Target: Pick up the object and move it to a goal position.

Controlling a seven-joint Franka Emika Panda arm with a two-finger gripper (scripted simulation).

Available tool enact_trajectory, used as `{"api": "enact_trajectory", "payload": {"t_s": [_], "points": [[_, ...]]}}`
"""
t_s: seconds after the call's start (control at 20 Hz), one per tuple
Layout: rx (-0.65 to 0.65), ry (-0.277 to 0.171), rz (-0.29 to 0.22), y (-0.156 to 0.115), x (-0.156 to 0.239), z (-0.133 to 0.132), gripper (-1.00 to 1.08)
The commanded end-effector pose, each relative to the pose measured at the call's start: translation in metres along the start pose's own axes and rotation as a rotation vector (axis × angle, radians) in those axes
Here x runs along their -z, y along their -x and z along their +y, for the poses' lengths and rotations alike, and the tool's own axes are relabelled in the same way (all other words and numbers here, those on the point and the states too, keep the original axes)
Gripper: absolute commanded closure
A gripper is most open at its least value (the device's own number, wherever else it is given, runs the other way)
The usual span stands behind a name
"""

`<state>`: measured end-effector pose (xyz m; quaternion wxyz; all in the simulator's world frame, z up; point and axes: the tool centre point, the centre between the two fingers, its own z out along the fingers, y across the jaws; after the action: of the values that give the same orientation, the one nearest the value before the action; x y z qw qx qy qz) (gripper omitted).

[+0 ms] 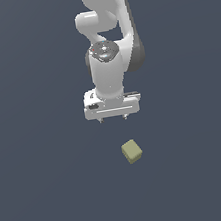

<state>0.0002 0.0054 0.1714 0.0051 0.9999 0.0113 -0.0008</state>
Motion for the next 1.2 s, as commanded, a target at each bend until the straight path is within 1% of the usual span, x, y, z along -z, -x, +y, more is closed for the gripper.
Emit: {"api": "enact_trajectory", "payload": {"t_s": [0.0, 0.15, 0.45, 0.8, 1.15], "points": [[0.0, 0.0, 0.0, 0.0, 0.0, 0.0, -0.92], [0.004, -0.004, 0.0, 0.0, -0.001, -0.004, -0.92], [0.021, -0.026, -0.001, 0.002, -0.004, -0.025, -0.92], [0.029, -0.025, -0.001, 0.0, -0.005, -0.026, -0.92], [0.085, -0.021, -0.001, -0.016, -0.013, -0.03, -0.92]]}}
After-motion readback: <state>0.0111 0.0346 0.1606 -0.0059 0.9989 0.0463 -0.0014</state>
